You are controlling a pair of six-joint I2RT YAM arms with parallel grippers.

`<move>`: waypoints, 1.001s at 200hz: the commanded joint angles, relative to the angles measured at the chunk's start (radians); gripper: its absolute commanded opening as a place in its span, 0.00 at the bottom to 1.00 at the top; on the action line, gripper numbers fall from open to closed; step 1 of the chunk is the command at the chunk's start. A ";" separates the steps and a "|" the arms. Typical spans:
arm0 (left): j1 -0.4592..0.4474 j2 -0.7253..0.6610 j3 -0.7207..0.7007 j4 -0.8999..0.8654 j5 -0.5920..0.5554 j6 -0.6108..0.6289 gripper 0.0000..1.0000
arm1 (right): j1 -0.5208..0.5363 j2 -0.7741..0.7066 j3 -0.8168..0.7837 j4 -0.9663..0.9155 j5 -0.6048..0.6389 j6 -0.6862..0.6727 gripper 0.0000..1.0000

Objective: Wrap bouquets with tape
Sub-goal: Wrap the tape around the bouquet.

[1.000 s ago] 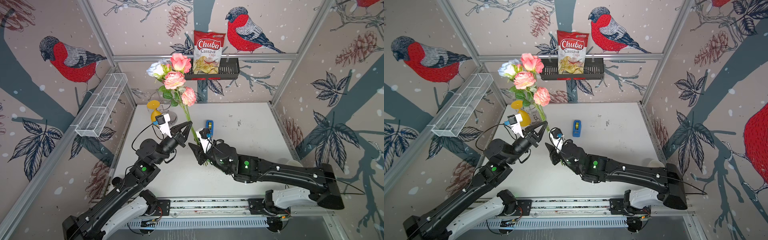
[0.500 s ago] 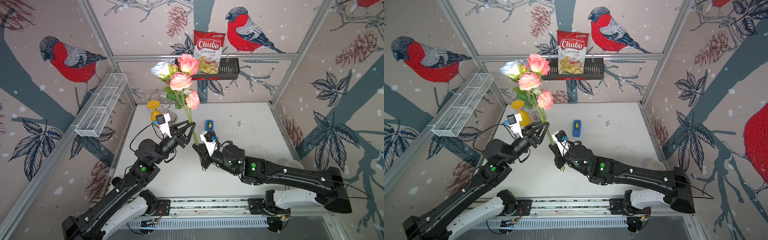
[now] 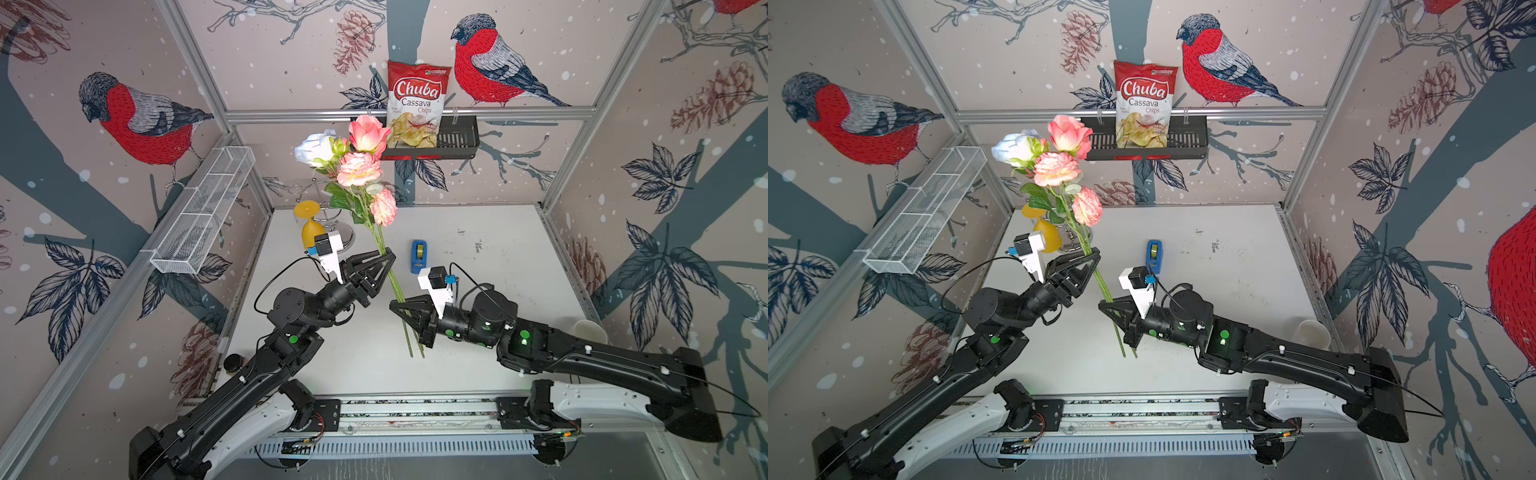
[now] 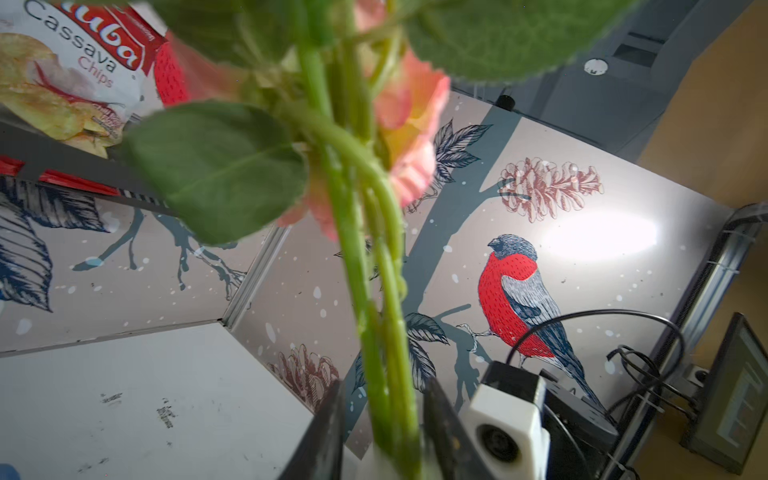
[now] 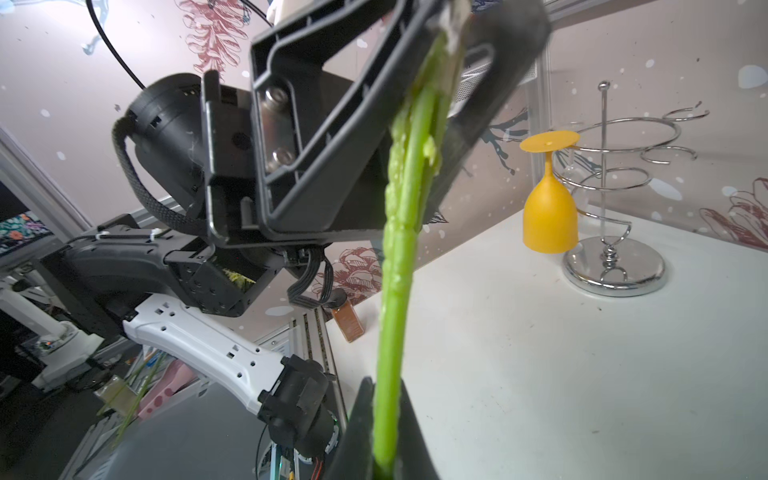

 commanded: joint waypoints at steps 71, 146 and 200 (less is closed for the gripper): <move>0.001 -0.024 0.053 -0.144 -0.171 0.048 0.00 | -0.031 -0.016 -0.018 0.112 0.059 0.044 0.50; 0.001 0.005 0.121 -0.369 -0.467 0.094 0.00 | 0.087 0.275 0.260 -0.237 0.747 -0.088 0.83; 0.001 0.012 0.131 -0.367 -0.418 0.080 0.00 | 0.092 0.397 0.358 -0.268 0.809 -0.134 0.07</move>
